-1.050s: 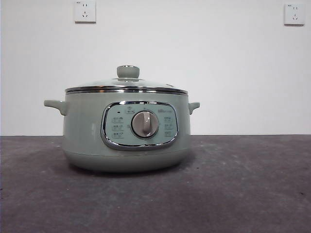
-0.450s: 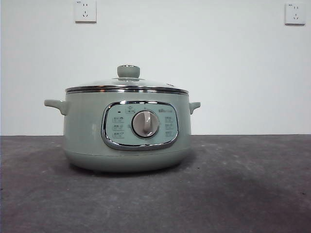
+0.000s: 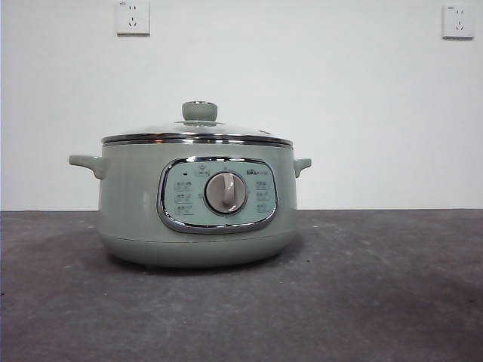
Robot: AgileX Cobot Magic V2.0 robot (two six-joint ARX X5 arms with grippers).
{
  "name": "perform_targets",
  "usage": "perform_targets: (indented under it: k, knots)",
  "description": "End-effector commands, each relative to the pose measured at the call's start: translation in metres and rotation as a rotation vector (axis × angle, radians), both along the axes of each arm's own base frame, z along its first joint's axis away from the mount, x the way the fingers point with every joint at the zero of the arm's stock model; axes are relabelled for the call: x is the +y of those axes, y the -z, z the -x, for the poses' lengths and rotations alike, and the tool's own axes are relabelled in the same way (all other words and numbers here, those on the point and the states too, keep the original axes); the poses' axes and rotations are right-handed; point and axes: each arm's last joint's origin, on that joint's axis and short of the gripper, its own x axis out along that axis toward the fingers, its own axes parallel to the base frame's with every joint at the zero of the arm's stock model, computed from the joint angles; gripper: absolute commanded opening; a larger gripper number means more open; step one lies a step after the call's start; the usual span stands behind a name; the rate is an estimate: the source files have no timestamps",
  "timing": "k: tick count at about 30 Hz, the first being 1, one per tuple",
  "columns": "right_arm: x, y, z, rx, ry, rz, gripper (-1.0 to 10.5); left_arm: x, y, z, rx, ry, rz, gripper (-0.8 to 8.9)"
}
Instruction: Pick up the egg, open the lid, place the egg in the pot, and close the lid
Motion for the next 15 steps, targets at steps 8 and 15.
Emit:
perform_targets:
  k: [8,15]
  knots:
    - [-0.0001,0.0074,-0.0014,0.008,-0.001,0.003,0.0,0.0003,0.0028,-0.0004,0.006,-0.003,0.010,-0.03]
    - [-0.0001,0.0075,-0.0015,0.011,-0.001,0.003,0.0,0.0003,0.0028,-0.0004,0.006,-0.003,0.010,-0.03]
